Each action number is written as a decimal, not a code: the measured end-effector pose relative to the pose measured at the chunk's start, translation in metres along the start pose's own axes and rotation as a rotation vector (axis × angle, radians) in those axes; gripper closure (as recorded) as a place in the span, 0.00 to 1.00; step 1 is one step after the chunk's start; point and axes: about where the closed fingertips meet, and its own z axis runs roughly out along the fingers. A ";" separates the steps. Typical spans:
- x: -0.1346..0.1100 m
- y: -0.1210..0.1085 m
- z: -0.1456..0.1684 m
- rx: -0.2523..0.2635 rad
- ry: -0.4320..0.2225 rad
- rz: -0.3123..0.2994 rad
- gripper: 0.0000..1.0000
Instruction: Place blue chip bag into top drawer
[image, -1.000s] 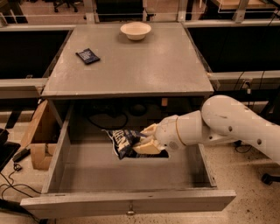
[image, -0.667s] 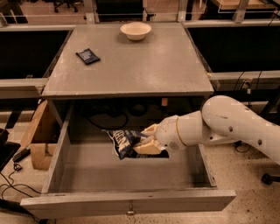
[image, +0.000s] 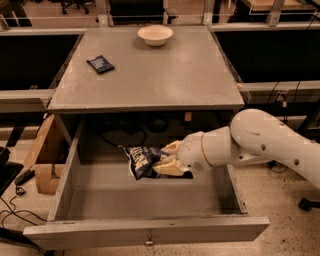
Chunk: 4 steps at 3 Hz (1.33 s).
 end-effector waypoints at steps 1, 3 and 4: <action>0.000 0.000 0.000 0.000 0.000 0.000 0.11; 0.000 0.000 0.000 0.000 0.000 0.000 0.00; -0.019 -0.001 -0.017 -0.009 0.015 -0.024 0.00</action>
Offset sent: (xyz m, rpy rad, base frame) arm 0.0000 0.0000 0.0000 0.0000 0.0000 0.0001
